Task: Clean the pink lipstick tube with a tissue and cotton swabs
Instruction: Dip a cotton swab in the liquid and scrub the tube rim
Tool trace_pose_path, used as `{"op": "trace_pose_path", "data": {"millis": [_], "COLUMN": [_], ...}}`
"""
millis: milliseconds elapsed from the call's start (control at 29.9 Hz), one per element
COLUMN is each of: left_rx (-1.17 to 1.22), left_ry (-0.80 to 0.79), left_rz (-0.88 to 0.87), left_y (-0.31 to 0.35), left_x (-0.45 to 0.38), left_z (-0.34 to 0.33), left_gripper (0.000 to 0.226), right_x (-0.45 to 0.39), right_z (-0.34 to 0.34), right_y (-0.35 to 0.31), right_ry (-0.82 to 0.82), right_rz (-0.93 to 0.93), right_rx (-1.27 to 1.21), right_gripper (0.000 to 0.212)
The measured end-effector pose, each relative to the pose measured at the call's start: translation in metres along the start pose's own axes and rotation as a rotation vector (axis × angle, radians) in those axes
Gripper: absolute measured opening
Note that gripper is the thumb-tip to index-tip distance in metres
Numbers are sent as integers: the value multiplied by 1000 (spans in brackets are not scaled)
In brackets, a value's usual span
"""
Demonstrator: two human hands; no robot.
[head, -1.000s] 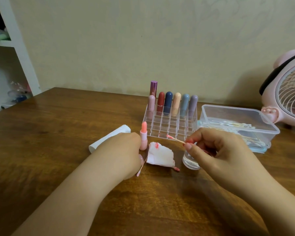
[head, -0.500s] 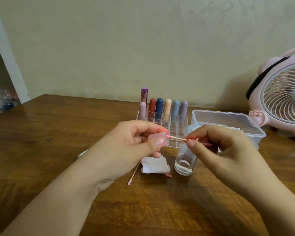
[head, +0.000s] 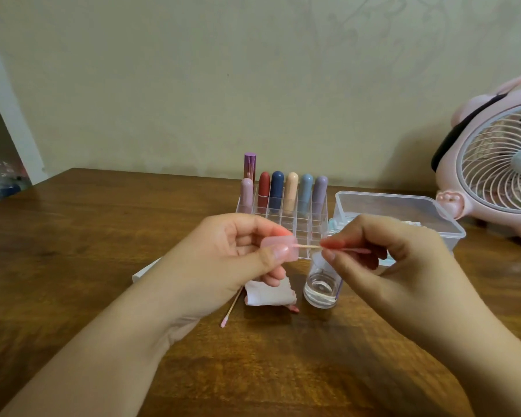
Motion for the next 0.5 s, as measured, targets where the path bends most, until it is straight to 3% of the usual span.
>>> {"op": "trace_pose_path", "data": {"millis": [134, 301, 502], "left_rx": [8, -40, -54], "left_ry": [37, -8, 53], "left_rz": [-1, 9, 7], "left_y": [-2, -1, -4], "left_x": [-1, 0, -3], "left_z": [3, -4, 1], "left_gripper": [25, 18, 19], "right_x": [2, 1, 2], "right_z": [-4, 3, -4], "right_y": [-5, -4, -2], "right_ry": [-88, 19, -104], "right_rz": [44, 67, 5], "right_rx": [-29, 89, -22], "right_gripper": [9, 3, 6]}}
Point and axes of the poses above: each hand's wrist, its own x-axis away from the middle knuckle, its own z-axis out of the back of the hand, y = z × x, the point moved 7 cm from there along -x, towards the middle knuckle
